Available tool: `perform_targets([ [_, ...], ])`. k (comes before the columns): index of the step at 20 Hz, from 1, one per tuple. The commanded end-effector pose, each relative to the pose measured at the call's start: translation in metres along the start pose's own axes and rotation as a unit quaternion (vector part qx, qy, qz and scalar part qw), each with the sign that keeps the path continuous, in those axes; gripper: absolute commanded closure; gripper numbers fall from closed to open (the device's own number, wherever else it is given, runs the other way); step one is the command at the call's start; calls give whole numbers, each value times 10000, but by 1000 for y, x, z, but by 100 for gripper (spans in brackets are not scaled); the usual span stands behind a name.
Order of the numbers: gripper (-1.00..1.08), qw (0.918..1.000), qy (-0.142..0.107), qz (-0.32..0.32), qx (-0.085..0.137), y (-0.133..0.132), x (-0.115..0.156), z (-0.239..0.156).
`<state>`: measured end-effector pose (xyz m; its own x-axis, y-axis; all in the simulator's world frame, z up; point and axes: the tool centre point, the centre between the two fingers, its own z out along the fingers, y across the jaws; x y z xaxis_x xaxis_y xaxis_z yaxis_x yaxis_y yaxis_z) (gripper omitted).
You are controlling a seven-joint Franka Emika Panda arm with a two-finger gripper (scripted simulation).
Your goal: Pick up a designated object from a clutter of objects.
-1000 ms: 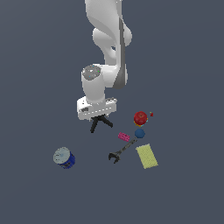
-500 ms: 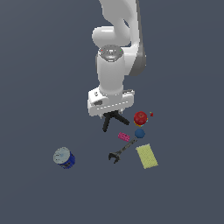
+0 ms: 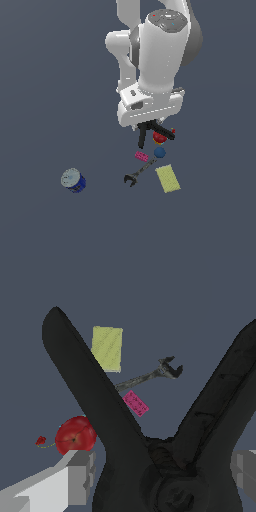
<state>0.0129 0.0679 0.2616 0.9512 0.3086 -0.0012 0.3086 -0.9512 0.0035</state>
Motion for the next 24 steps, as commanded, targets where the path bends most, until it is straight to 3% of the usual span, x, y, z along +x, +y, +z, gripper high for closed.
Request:
perform_targets([
  [1,108,10000,4,3,3,-12,14,-20],
  [15,108,10000,6,-2,15,-64,76,-102],
  [24,108,10000,6,-2,15,-82,100,-132],
])
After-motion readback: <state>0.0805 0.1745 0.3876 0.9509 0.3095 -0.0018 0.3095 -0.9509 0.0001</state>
